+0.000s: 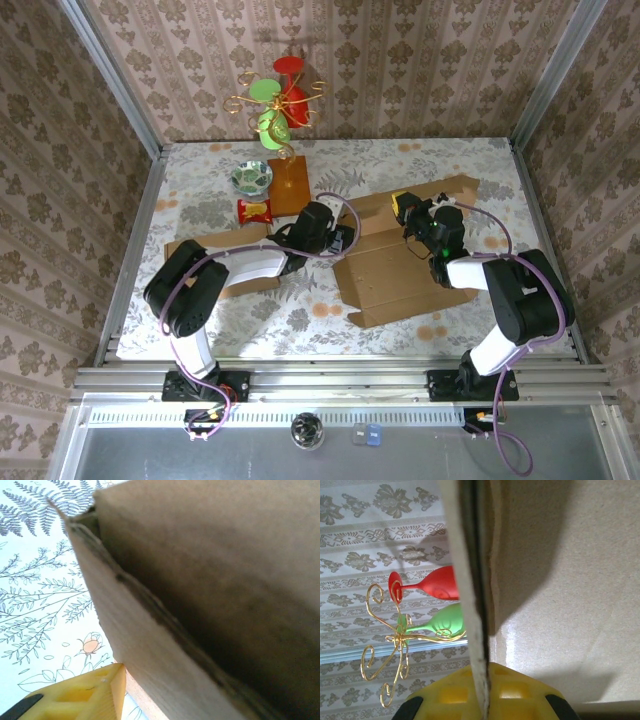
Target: Fold the paper box
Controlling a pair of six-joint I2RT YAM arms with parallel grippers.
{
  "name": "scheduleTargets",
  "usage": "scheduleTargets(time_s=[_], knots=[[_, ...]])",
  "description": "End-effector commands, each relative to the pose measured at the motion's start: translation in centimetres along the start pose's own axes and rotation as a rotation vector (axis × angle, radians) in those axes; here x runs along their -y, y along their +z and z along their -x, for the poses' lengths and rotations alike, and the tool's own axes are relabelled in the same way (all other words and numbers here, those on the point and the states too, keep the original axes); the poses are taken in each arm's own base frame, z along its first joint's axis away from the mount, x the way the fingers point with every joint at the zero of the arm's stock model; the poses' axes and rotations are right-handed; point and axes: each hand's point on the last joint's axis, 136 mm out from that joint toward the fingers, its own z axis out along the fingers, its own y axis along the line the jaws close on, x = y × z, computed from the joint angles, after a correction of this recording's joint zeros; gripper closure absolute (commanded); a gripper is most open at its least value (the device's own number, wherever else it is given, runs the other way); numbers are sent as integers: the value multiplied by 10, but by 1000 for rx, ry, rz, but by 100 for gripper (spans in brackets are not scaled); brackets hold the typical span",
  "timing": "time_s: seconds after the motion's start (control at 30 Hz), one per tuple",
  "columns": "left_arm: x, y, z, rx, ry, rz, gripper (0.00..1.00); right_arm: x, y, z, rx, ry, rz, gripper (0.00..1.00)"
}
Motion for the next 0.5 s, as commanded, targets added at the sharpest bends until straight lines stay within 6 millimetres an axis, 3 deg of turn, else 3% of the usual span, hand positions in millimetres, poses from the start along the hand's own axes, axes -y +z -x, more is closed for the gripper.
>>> scheduleTargets(time_s=[0.0,0.47], knots=[[-1,7,0,3,-18,40,56,29,-1,-15,-38,29,-81,100],[-4,13,-4,2,-16,135,62,31,0,-22,-53,37,-87,100]])
